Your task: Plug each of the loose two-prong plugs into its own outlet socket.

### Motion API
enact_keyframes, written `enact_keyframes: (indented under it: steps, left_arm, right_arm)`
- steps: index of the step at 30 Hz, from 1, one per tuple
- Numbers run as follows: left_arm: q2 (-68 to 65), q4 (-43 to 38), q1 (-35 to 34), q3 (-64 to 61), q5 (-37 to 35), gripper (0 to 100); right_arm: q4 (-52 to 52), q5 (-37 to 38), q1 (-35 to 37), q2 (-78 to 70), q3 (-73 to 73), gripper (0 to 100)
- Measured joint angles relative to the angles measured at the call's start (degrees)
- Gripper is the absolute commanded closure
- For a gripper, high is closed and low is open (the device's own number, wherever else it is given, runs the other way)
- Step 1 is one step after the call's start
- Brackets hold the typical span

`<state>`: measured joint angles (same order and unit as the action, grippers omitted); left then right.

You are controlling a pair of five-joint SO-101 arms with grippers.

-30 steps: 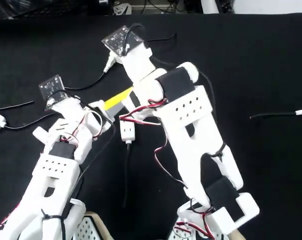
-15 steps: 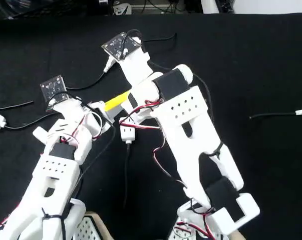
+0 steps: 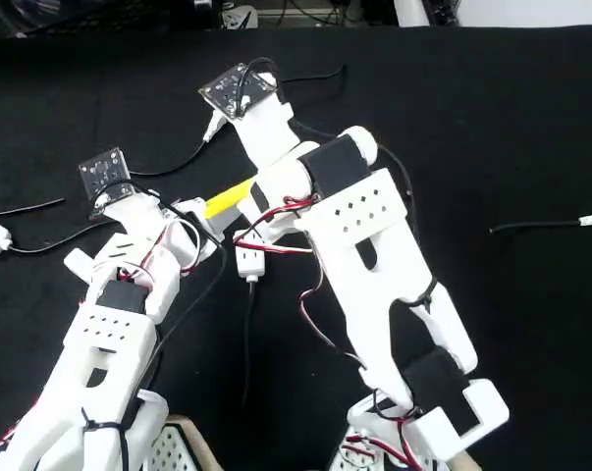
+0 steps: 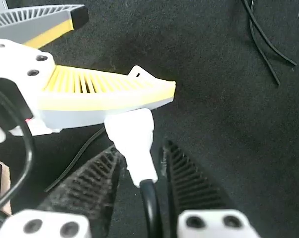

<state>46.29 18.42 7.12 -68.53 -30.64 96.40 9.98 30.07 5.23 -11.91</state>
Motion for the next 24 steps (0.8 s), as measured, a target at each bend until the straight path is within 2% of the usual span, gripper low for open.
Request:
enact_keyframes:
  steps: [24]
  left_arm:
    - [0.00, 0.00, -0.09, 0.09, 0.00, 46]
  right_arm:
    - [-1.05, 0.00, 2.02, 0.00, 0.09, 89.9]
